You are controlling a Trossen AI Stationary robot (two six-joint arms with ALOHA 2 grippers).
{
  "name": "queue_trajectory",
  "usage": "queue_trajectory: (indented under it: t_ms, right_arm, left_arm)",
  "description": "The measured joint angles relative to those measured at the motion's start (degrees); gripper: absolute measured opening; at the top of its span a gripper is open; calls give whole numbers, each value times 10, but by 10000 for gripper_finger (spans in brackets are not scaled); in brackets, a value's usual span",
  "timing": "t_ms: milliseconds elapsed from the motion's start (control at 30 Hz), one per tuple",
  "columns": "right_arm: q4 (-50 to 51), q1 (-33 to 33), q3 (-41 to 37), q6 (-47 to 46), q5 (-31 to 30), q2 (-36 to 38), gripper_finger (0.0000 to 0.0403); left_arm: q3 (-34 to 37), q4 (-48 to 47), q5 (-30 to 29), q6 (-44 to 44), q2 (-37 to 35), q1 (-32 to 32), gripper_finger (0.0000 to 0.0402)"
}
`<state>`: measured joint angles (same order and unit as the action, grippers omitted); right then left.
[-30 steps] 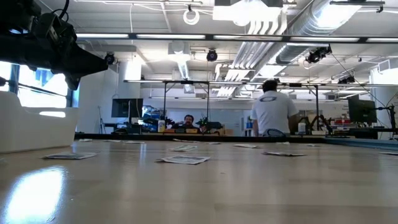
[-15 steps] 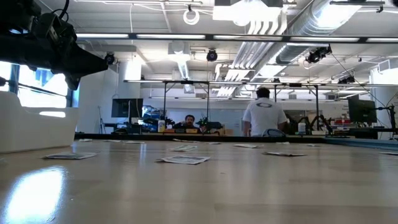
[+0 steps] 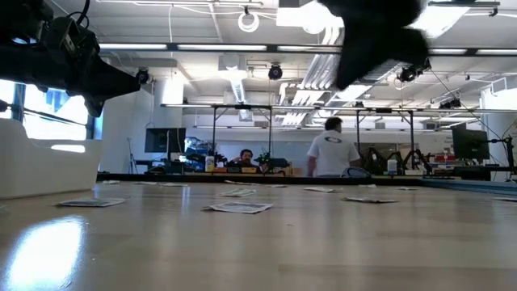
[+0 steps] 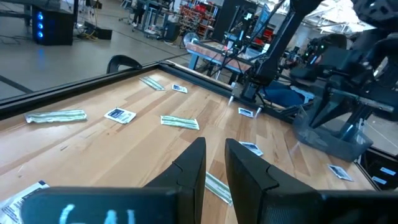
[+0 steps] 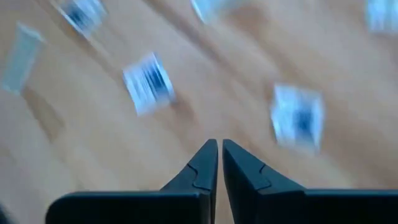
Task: Pick & Place First Aid Supplies
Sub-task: Put the green bandage pack into the black bin
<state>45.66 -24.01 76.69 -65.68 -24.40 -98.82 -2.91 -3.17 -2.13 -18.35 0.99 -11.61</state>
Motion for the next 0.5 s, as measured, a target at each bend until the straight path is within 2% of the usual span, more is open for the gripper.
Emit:
queue_trajectory:
  t_ms: [100,267,500]
  right_arm:
    - [-125,34,0,125,-23,-29,17]
    - [-323,80,0,287,10,-93,33]
    - [-470,121,0,429,61,-186,75]
  left_arm:
    - [0,0,0,0,0,0,60]
    - [0,0,0,0,0,0,60]
    - [0,0,0,0,0,0,60]
